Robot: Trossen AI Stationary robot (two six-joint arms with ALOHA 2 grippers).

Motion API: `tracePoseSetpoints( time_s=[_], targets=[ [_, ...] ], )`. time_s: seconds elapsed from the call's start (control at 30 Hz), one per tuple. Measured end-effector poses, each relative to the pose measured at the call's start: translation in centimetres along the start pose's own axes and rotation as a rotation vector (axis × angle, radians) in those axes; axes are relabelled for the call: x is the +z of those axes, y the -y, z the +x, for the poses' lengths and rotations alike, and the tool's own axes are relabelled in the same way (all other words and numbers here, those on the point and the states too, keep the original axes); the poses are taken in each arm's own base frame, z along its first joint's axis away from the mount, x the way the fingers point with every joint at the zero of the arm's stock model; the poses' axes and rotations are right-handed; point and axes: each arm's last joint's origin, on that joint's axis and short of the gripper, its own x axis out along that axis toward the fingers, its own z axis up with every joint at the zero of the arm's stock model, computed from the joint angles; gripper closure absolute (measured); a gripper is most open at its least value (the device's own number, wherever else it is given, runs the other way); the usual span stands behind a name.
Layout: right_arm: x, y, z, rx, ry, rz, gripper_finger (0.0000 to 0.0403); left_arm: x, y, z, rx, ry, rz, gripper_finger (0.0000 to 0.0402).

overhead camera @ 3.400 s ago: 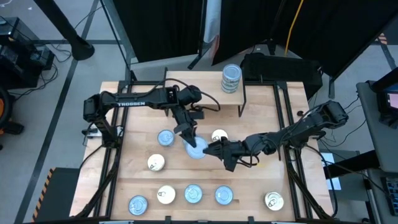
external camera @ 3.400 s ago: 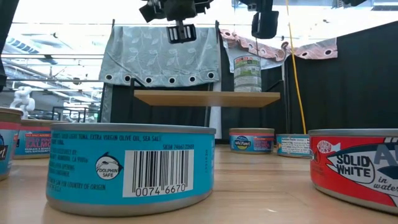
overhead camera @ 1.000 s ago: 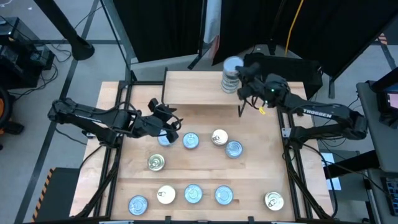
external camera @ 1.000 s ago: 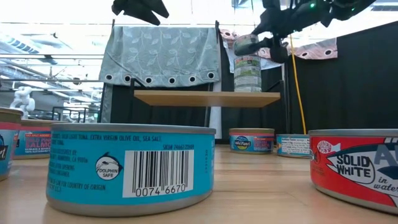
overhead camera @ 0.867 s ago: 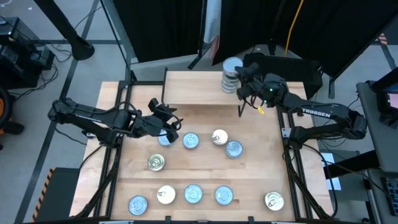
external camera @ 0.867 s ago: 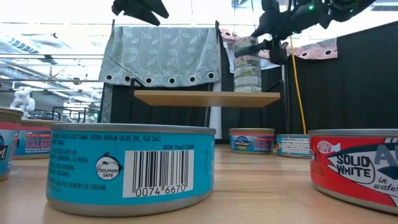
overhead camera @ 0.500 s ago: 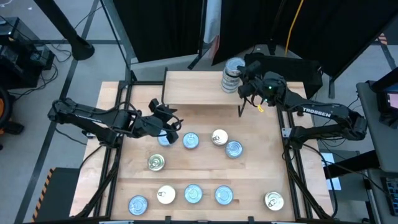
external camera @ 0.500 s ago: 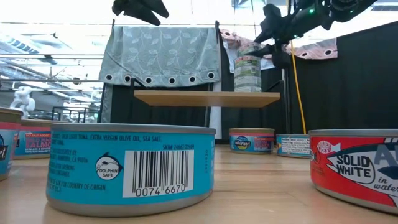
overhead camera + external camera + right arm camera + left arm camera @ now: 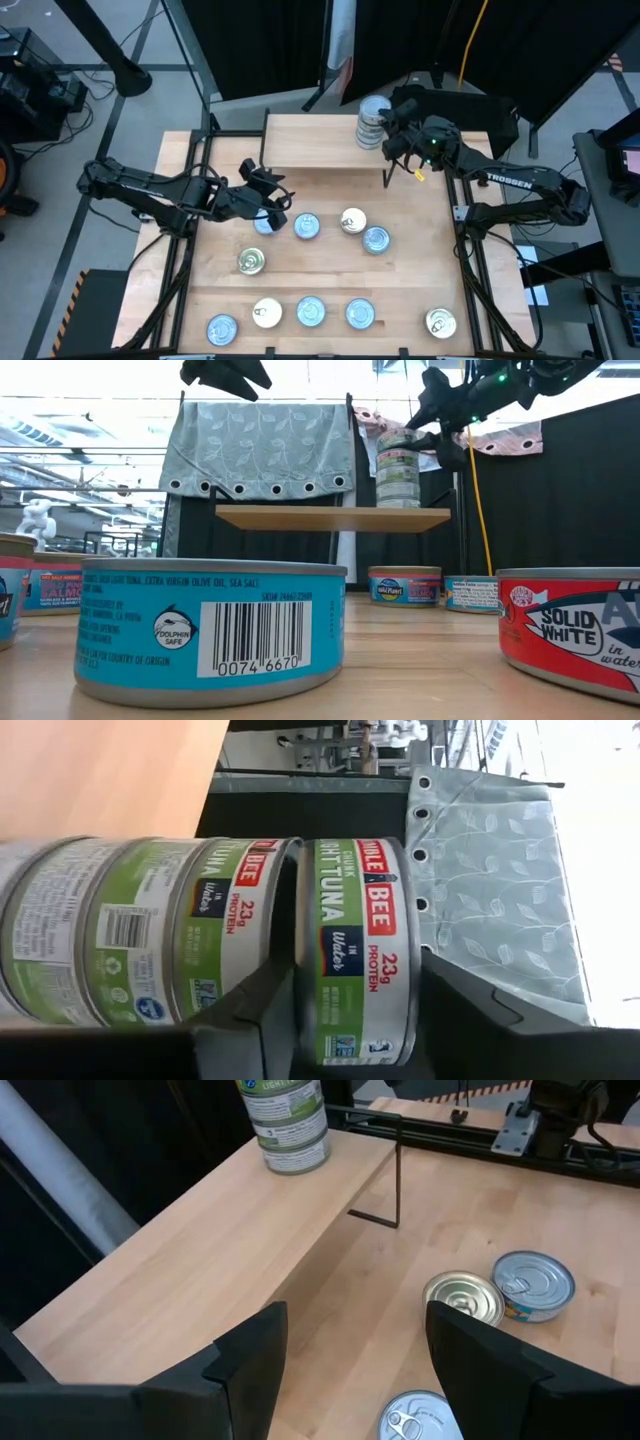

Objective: Stack canned seafood by type on shelf
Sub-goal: Stack the green tuna can on top of the other green tuna cans on the shelf

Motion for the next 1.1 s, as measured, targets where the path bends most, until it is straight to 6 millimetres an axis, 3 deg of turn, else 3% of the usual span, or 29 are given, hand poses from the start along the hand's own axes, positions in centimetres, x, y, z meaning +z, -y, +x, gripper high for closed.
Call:
tracePoseSetpoints(
  time_s=[0.37, 0.7, 1.1],
  targets=[
    [0.0, 0.2, -0.1, -0.006, 0.023, 0.075, 0.0209, 0.0, 0.0, 0.0, 0.0, -0.001, 0.002, 0.0164],
    [-0.3, 3.0, -0.4, 0.062, 0.016, 0.217, 0.0209, 0.0, 0.0, 0.0, 0.001, -0.002, 0.001, 0.0164],
    [-0.4, 4.0, -0.9, 0.166, -0.021, 0.36, 0.0209, 0.0, 0.1, 0.0, -0.028, -0.009, -0.004, 0.0164]
  ],
)
